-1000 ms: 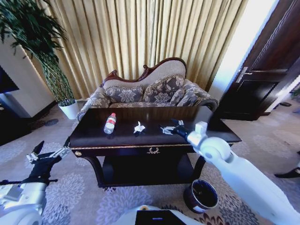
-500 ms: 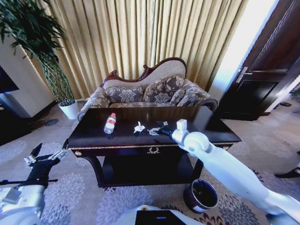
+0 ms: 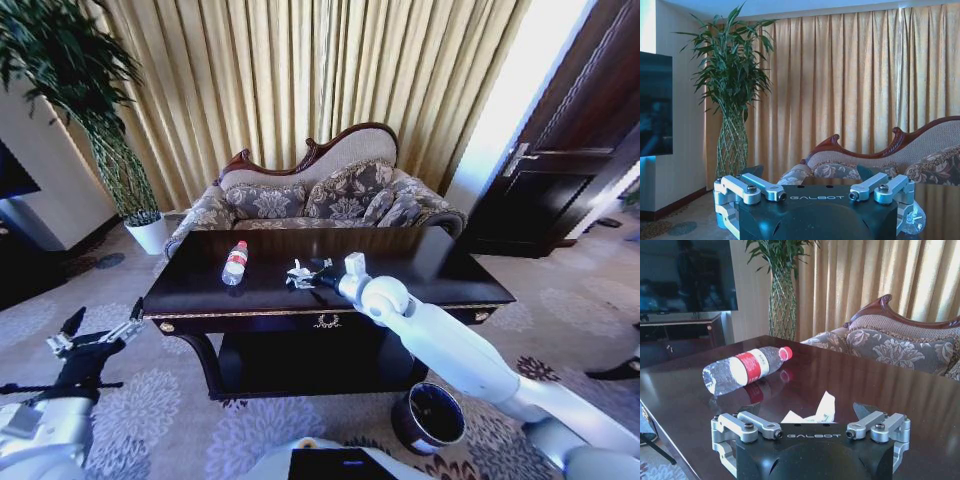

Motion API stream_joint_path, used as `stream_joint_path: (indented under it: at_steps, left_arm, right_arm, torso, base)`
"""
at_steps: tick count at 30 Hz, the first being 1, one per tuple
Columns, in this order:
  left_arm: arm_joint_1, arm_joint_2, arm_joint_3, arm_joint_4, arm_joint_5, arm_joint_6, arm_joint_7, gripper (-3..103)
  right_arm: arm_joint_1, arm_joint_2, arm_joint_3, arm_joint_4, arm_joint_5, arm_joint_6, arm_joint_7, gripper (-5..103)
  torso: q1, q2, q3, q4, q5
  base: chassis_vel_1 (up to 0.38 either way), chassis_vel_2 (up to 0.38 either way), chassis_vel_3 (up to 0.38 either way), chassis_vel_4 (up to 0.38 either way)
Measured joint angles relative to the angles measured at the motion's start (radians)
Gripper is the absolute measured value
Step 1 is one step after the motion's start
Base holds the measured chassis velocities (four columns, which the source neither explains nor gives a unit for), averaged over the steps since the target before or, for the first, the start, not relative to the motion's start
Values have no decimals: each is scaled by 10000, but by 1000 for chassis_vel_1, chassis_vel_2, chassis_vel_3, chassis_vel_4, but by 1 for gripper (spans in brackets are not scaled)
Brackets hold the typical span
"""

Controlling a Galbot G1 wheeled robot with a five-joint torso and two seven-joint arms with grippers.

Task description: Move to the front of the table and place the trash on the table into the trash bin.

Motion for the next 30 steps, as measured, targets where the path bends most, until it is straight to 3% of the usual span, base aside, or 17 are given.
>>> stream_joint_path:
  at_steps: [30]
  left_arm:
    - [-37,-81,-44,0,32,-50,35,100]
  right_arm:
    - [54,976,-540,-984,-398,34,734,100]
  torso:
    - [-1,1,0,0,1]
  base:
    - [0,0,0,0]
